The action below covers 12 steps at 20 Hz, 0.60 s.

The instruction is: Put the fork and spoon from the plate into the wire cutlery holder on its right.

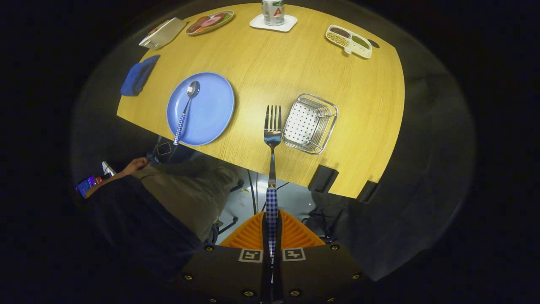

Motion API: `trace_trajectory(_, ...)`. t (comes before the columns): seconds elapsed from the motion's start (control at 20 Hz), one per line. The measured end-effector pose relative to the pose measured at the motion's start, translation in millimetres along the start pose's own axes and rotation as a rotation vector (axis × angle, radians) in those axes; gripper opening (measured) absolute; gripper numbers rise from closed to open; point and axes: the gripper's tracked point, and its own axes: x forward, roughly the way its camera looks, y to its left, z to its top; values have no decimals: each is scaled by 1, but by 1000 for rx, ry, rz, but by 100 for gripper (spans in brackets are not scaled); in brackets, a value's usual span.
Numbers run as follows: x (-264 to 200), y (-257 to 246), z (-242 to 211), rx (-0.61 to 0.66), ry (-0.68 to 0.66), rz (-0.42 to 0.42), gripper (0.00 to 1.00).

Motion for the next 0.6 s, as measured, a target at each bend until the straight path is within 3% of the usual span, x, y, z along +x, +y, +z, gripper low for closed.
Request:
trace_trajectory(0.45, 9, -41, 12, 15, 174, -31, 2)
trace_trajectory(0.6, 19, -37, 28, 38, 254, 28, 2)
